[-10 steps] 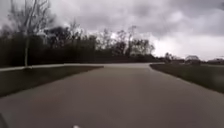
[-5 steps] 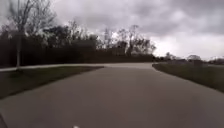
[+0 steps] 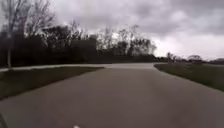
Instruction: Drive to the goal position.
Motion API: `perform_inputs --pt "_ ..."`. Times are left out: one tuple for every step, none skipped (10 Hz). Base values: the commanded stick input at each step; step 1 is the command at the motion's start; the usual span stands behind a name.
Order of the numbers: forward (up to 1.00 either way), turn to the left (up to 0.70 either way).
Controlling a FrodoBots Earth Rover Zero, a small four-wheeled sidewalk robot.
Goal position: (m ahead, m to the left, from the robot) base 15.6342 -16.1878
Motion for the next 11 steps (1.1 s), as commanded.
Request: perform_inputs --pt "1.00 0.00" --pt "1.00 0.00" --pt "1.00 -0.02" --pt "1.00 -0.09" --pt "1.00 -0.10" --pt "1.00 -0.13" --pt "1.00 -0.17" --pt "1.00 -0.17" --pt "1.00 -0.17" --pt "1.00 -0.10" --pt "1.00 0.00"
